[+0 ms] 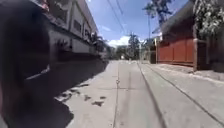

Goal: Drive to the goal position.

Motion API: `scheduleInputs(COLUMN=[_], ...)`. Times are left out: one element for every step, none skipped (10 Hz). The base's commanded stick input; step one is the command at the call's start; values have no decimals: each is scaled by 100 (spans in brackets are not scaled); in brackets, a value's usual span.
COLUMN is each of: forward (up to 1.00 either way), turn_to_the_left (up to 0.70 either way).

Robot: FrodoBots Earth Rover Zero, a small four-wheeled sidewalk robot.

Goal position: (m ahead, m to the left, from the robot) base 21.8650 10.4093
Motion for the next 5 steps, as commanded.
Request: scheduleInputs(forward=[100,100,100,100,100], turn_to_the_left=[0,0,0,0,0])
